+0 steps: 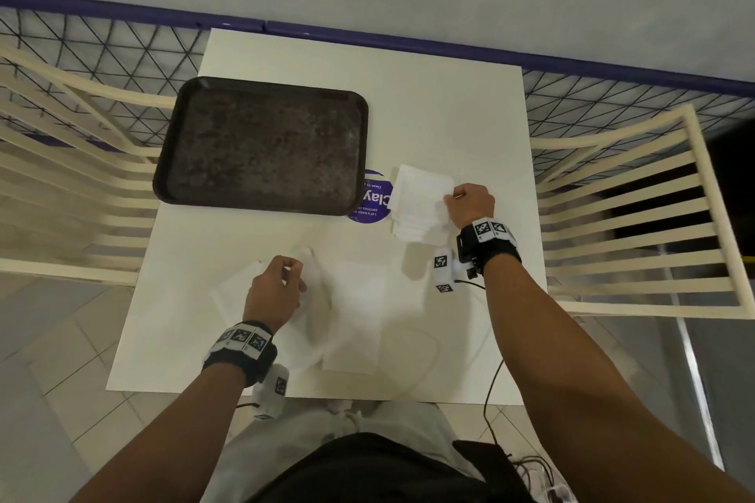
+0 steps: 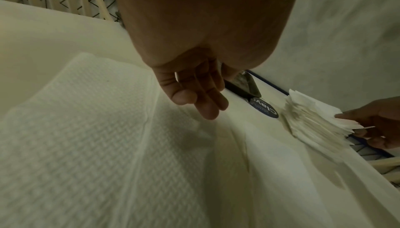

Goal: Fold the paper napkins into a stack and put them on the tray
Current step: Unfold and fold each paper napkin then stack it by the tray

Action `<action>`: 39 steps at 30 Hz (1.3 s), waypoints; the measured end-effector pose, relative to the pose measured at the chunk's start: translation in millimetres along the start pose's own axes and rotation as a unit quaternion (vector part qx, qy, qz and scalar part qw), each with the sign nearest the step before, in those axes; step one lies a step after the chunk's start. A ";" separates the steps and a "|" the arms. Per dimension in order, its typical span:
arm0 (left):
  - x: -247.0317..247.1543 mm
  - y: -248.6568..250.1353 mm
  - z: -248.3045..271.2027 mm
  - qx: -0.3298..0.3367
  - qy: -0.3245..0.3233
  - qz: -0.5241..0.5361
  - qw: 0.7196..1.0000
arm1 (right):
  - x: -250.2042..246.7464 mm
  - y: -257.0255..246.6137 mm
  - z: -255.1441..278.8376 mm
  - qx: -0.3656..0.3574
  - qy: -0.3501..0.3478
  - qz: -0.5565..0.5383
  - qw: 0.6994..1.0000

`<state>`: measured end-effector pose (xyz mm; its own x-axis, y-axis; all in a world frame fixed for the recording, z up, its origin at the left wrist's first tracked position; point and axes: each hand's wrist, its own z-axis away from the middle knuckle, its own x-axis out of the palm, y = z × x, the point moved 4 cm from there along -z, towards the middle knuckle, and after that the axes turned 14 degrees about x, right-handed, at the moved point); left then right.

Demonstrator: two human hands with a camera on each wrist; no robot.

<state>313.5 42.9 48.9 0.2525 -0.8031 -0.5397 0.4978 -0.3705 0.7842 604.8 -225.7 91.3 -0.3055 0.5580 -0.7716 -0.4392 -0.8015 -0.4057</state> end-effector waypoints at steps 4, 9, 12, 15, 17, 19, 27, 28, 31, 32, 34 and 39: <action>4.1 0.8 0.0 -0.009 -0.011 -0.005 1.000 | 5.4 4.0 0.5 0.009 -0.009 -0.025 1.000; 16.4 -1.1 -3.5 0.010 -0.049 -0.032 0.998 | 6.8 18.5 6.3 0.028 0.032 -0.068 0.997; 29.6 5.5 -5.6 0.022 -0.081 -0.063 0.994 | 9.8 26.7 25.1 0.019 0.057 -0.092 0.994; 40.5 16.7 -6.8 0.007 -0.073 -0.091 0.993 | 20.7 37.0 55.8 -0.009 0.050 -0.121 0.991; 45.5 22.6 -7.9 -0.011 -0.061 -0.121 0.991 | 33.5 45.6 76.0 -0.032 0.039 -0.118 0.992; 51.1 25.0 -9.1 -0.022 -0.064 -0.145 0.987 | 50.5 54.7 92.1 -0.044 0.013 -0.092 0.995; 58.6 29.7 -5.1 -0.010 -0.093 -0.201 0.975 | 99.8 74.6 131.1 -0.062 -0.096 -0.011 0.993; 58.0 30.6 -4.4 -0.006 -0.085 -0.182 0.980 | 101.5 75.0 133.4 -0.060 -0.099 -0.021 0.993; 53.5 35.9 -2.1 0.014 -0.059 -0.060 0.996 | 103.7 73.3 137.6 -0.035 -0.132 -0.045 0.990; 49.8 38.9 -1.5 0.018 -0.054 -0.022 0.998 | 106.4 73.4 137.7 -0.024 -0.155 -0.039 0.987; 42.5 42.3 -2.6 0.029 -0.044 0.044 0.998 | 110.5 71.9 138.0 -0.009 -0.203 -0.040 0.978; 27.0 44.4 -4.3 -0.002 -0.009 0.174 0.985 | 111.2 66.0 139.8 -0.028 -0.267 -0.139 0.953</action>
<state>346.0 6.8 67.8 0.3928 -0.8897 -0.2328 0.3872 -0.0696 0.9194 423.8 -186.5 47.2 -0.5776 0.7679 -0.2770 -0.5243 -0.6091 -0.5951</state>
